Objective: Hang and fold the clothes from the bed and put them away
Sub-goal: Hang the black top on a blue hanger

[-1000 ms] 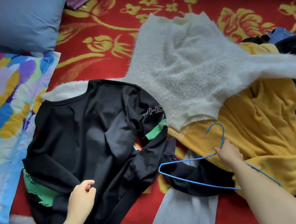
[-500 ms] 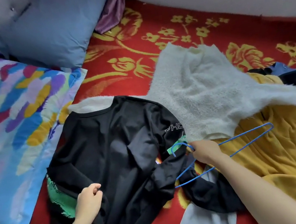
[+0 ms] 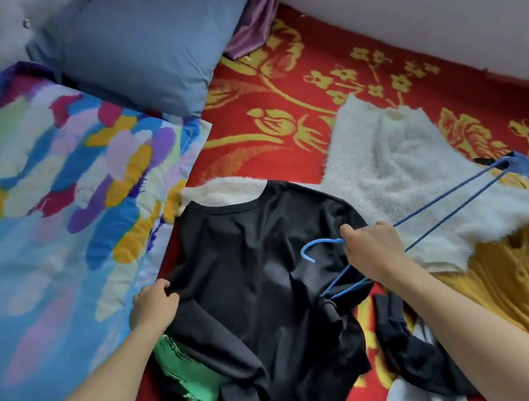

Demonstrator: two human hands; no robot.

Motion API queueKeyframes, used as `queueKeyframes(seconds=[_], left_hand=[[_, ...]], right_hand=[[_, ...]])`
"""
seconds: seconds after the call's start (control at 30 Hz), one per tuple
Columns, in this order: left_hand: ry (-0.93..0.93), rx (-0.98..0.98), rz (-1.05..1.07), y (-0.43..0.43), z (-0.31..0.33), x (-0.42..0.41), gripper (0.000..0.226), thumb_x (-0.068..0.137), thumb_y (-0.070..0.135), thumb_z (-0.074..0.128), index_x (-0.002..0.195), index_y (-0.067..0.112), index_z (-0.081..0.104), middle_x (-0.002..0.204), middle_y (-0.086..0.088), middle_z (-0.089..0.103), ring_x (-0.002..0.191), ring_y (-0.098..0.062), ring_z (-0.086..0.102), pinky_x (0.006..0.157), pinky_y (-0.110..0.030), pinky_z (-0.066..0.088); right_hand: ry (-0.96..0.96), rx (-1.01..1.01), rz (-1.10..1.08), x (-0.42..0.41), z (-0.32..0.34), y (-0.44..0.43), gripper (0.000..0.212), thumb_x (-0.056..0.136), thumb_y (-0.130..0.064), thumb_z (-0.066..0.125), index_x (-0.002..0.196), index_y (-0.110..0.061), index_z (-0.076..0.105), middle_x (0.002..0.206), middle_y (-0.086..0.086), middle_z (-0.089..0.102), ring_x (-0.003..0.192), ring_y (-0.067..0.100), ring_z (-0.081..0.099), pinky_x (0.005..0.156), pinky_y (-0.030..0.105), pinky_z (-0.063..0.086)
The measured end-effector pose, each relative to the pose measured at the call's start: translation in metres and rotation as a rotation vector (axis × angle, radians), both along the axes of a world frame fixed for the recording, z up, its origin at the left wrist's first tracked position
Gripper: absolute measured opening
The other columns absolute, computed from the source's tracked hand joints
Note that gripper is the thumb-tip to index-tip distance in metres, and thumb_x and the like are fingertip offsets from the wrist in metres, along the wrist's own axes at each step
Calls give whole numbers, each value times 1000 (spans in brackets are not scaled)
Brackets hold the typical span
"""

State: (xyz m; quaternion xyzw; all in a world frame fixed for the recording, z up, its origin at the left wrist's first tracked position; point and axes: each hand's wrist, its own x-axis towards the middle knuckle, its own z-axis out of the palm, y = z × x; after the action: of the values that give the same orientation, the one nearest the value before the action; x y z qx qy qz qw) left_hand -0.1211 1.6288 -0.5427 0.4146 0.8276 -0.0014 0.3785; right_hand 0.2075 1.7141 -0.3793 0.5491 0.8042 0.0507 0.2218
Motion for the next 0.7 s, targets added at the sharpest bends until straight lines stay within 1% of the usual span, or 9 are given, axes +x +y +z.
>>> queueKeyframes(seconds=[0.07, 0.13, 0.23, 0.3, 0.4, 0.47, 0.57, 0.63, 0.7], left_hand=[[-35, -19, 0, 4, -10, -6, 45, 93, 23, 49, 138, 17, 43, 139, -12, 44, 126, -34, 39, 96, -40, 40], [-78, -33, -24, 7, -20, -9, 50, 93, 26, 50, 141, 17, 39, 141, -13, 43, 127, -34, 39, 98, -41, 40], [-158, -65, -43, 15, -35, -10, 59, 92, 29, 53, 145, 14, 31, 145, -13, 39, 131, -33, 38, 103, -43, 38], [-205, -75, -40, 21, -43, -8, 62, 91, 30, 56, 145, 11, 31, 145, -13, 40, 131, -33, 40, 104, -45, 38], [-196, -72, -56, 29, -53, -4, 68, 90, 31, 56, 147, 8, 26, 150, -14, 33, 135, -31, 34, 107, -45, 34], [-123, -75, -105, 36, -56, -3, 70, 92, 33, 53, 149, 11, 19, 154, -11, 25, 139, -30, 28, 110, -43, 31], [-40, -61, -169, 46, -59, -5, 71, 92, 34, 51, 150, 15, 16, 155, -9, 23, 139, -30, 27, 110, -43, 29], [-66, -45, -147, 52, -60, -6, 73, 92, 33, 53, 151, 14, 14, 155, -10, 21, 140, -30, 25, 111, -43, 28], [-125, -4, -84, 60, -63, -5, 78, 91, 28, 57, 151, 11, 11, 157, -12, 16, 142, -29, 21, 113, -43, 25]], right_hand=[[64, 70, 115, -19, 7, 1, 40, 59, 2, 72, 62, -14, 36, 35, 2, 47, 27, 20, 32, 51, 24, 27], [154, 145, 103, -30, 10, 6, 40, 45, 5, 79, 52, -12, 43, 29, 2, 40, 24, 20, 38, 44, 22, 29], [425, 171, -110, -35, 9, 21, 9, 73, 1, 68, 74, -6, 63, 45, 10, 54, 44, 30, 53, 49, 28, 29], [524, 144, -262, -37, 4, 31, 13, 87, -7, 54, 92, -14, 65, 57, 7, 56, 57, 31, 51, 53, 29, 26], [432, 34, -304, -36, -9, 30, 18, 94, -15, 46, 101, -21, 61, 65, 0, 49, 64, 27, 46, 55, 31, 28], [403, -130, -406, -28, -21, 26, 20, 97, -21, 39, 104, -21, 57, 70, 1, 53, 69, 28, 50, 58, 33, 34], [390, -327, -526, -12, -42, 11, 19, 100, -26, 35, 94, -20, 52, 83, 5, 61, 86, 31, 59, 66, 34, 40], [337, -349, -563, -7, -54, -2, 20, 100, -27, 34, 92, -21, 51, 92, 8, 65, 93, 31, 59, 68, 34, 40], [336, -320, -645, -3, -63, -15, 24, 100, -27, 33, 105, -20, 56, 100, 9, 66, 96, 31, 59, 70, 34, 40]])
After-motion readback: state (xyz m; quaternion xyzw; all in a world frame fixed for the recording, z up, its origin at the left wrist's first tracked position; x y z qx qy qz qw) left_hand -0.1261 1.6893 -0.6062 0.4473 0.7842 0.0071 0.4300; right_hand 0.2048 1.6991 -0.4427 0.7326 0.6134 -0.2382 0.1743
